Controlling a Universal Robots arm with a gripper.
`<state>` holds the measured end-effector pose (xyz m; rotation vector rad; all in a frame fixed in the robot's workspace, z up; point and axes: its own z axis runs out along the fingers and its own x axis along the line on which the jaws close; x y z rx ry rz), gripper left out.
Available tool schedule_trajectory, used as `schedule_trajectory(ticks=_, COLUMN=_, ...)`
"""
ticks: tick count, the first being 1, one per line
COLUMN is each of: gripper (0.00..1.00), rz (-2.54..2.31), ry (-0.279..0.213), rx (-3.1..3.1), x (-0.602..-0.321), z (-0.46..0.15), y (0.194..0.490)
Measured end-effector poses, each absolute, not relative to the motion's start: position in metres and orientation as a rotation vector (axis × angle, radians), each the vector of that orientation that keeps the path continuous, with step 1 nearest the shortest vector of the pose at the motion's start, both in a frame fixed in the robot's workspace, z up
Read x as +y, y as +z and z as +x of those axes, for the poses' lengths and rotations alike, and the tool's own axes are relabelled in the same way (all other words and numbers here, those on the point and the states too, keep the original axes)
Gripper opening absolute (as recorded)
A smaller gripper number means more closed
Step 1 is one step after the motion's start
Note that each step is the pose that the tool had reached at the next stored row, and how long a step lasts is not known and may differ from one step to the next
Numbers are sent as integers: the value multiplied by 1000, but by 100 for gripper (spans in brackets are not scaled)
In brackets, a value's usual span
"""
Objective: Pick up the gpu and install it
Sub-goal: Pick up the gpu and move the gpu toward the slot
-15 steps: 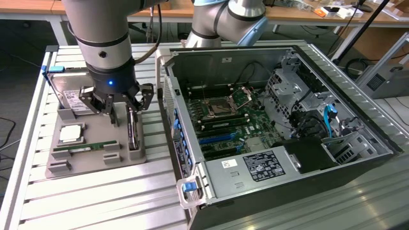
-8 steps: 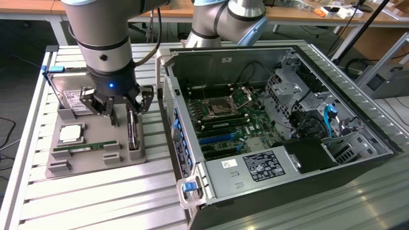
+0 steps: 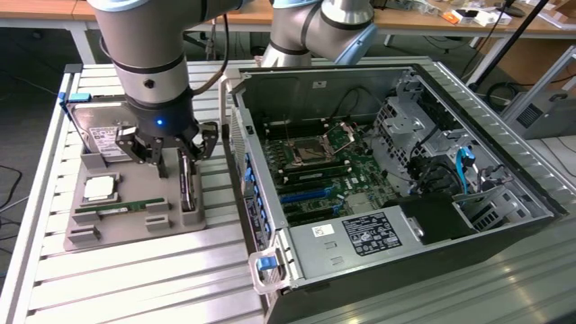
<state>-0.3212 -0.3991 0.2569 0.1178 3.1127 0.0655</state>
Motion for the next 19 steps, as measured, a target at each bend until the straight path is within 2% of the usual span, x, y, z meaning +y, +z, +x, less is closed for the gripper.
schedule_trajectory(ticks=19, gripper=54, rz=117, ry=28, rx=3112, x=-385, z=-312, y=248)
